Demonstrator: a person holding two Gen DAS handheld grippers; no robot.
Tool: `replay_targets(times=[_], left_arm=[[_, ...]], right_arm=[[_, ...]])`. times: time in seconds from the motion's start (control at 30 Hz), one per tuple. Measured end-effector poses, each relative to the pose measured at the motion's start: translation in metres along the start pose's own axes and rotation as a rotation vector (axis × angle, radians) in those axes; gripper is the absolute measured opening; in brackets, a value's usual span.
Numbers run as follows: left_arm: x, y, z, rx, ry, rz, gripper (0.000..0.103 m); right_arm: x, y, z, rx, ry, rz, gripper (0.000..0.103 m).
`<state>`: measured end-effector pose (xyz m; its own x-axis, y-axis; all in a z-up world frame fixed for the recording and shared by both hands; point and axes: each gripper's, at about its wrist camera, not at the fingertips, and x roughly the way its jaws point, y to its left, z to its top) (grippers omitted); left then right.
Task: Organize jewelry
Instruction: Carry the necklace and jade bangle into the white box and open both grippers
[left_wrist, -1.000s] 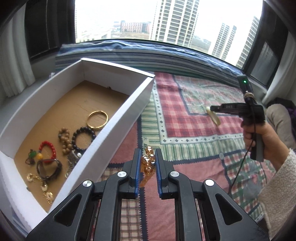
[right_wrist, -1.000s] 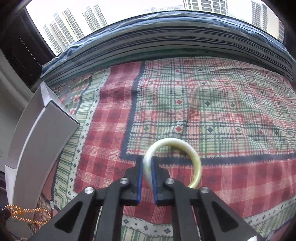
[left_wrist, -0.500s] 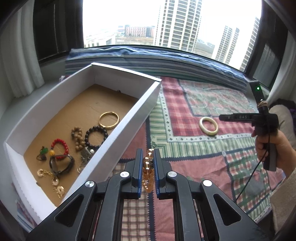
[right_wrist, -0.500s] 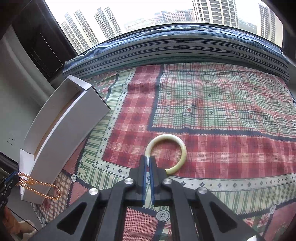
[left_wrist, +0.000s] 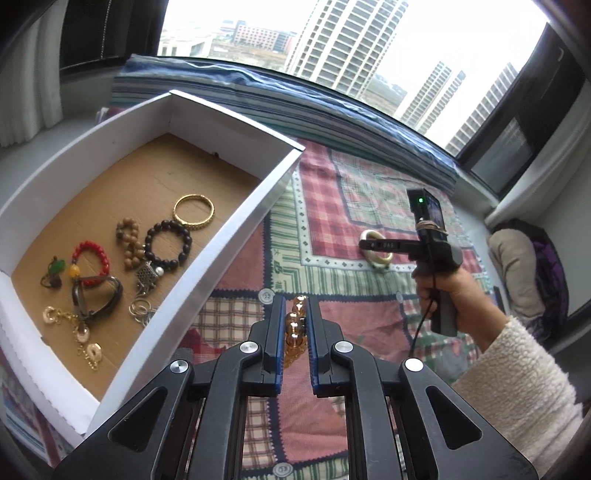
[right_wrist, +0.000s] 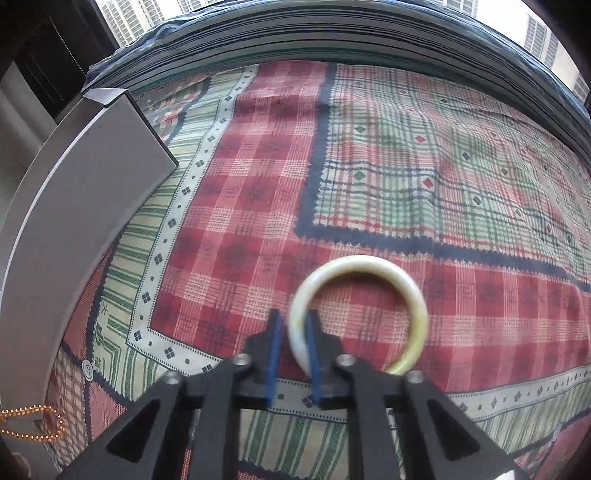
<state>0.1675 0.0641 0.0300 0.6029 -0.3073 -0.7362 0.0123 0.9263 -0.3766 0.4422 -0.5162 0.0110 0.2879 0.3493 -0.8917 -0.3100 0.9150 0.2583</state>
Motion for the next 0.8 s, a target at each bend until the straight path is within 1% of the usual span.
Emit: replay_targets(times=[0.07, 0.1, 0.2, 0.3, 0.37, 0.43, 0.5, 0.57, 0.63, 0.73, 0.8], left_arm=[[-0.016, 0.004, 0.006, -0.006, -0.01, -0.025, 0.008], [-0.025, 0.006, 0.01, -0.008, -0.021, -0.033, 0.008], [-0.056, 0.019, 0.025, -0.016, -0.075, -0.025, 0.008], [-0.081, 0.039, 0.042, -0.037, -0.137, 0.022, 0.008], [-0.09, 0.056, 0.053, -0.055, -0.175, 0.071, 0.008], [-0.089, 0.072, 0.062, -0.058, -0.203, 0.136, 0.008], [-0.081, 0.09, 0.07, -0.058, -0.215, 0.205, 0.008], [-0.064, 0.111, 0.075, -0.071, -0.201, 0.244, 0.008], [-0.042, 0.129, 0.076, -0.077, -0.173, 0.285, 0.008], [-0.012, 0.15, 0.072, -0.08, -0.124, 0.331, 0.009], [0.005, 0.163, 0.064, -0.094, -0.083, 0.344, 0.009]], right_arm=[[-0.019, -0.005, -0.008, 0.018, -0.053, 0.045, 0.01], [-0.031, -0.007, -0.011, 0.025, -0.082, 0.082, 0.01], [-0.074, 0.003, -0.016, 0.026, -0.153, 0.191, 0.01], [-0.116, 0.04, -0.01, -0.052, -0.226, 0.263, 0.01], [-0.139, 0.072, -0.001, -0.102, -0.269, 0.312, 0.01], [-0.152, 0.109, 0.008, -0.157, -0.3, 0.359, 0.01], [-0.155, 0.146, 0.016, -0.205, -0.303, 0.399, 0.01], [-0.148, 0.182, 0.022, -0.255, -0.292, 0.41, 0.01], [-0.134, 0.215, 0.026, -0.299, -0.268, 0.409, 0.01], [-0.107, 0.259, 0.022, -0.363, -0.202, 0.419, 0.01], [-0.087, 0.288, 0.014, -0.429, -0.163, 0.385, 0.01]])
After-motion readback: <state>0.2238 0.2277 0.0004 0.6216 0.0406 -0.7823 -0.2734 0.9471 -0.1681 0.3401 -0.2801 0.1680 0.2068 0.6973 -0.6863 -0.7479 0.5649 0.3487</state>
